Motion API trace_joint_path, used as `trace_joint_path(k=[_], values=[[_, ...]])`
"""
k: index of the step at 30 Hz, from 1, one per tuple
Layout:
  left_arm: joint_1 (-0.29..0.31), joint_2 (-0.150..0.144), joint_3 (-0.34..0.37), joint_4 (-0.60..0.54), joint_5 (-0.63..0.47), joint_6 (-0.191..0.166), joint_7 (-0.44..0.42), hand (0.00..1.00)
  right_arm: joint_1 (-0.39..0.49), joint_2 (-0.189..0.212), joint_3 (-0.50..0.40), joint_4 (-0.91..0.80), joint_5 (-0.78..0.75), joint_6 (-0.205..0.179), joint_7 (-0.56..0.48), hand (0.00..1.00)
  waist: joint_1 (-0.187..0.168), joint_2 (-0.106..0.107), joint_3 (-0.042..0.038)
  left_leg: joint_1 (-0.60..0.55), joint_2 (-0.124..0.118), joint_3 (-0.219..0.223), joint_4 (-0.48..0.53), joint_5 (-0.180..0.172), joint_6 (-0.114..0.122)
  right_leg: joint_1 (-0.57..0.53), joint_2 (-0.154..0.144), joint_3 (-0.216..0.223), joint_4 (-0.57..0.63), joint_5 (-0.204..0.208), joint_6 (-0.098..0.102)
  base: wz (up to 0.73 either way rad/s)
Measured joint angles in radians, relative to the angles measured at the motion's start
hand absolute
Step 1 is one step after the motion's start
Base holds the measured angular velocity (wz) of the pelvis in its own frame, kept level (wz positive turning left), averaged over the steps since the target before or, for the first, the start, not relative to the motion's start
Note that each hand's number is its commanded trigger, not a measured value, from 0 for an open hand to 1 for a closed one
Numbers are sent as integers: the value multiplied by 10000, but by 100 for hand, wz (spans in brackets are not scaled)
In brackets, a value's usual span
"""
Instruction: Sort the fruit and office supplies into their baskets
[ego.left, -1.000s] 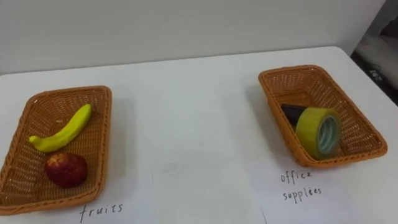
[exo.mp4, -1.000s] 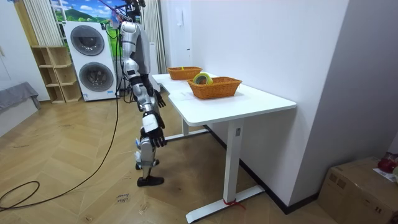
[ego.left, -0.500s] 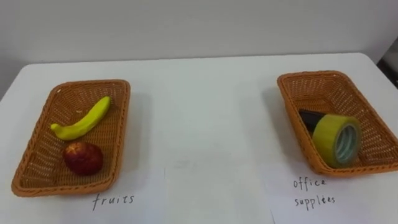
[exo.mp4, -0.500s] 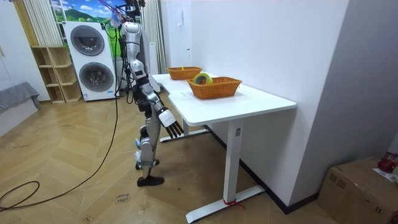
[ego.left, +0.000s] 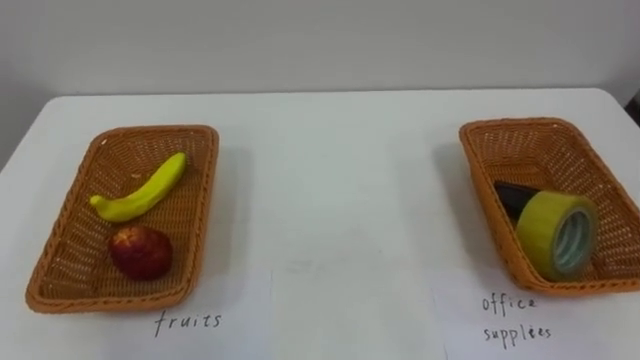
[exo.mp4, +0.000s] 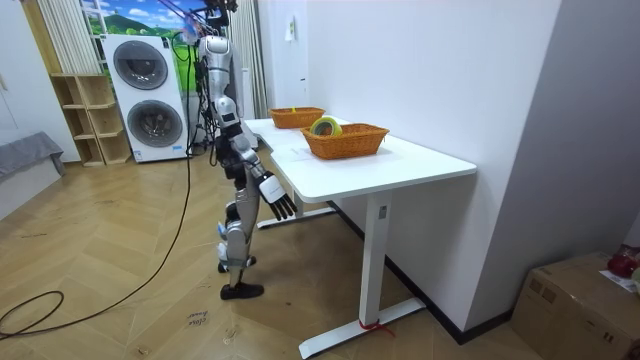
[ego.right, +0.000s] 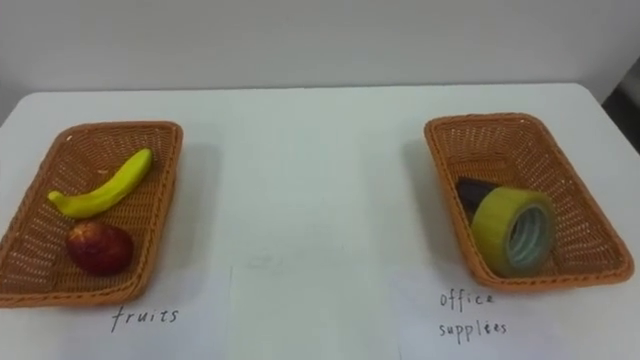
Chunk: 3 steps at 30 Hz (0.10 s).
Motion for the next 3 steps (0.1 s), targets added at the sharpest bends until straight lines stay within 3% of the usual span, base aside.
trace_joint_path(k=[3], values=[[-5,1,-27,0,3,0,11,0,20,3,-6,4,-3,7,5,0,-12,-1,1,-8,-15,-125,19,0,1,42,-18,-108,-5,-1,2,9]])
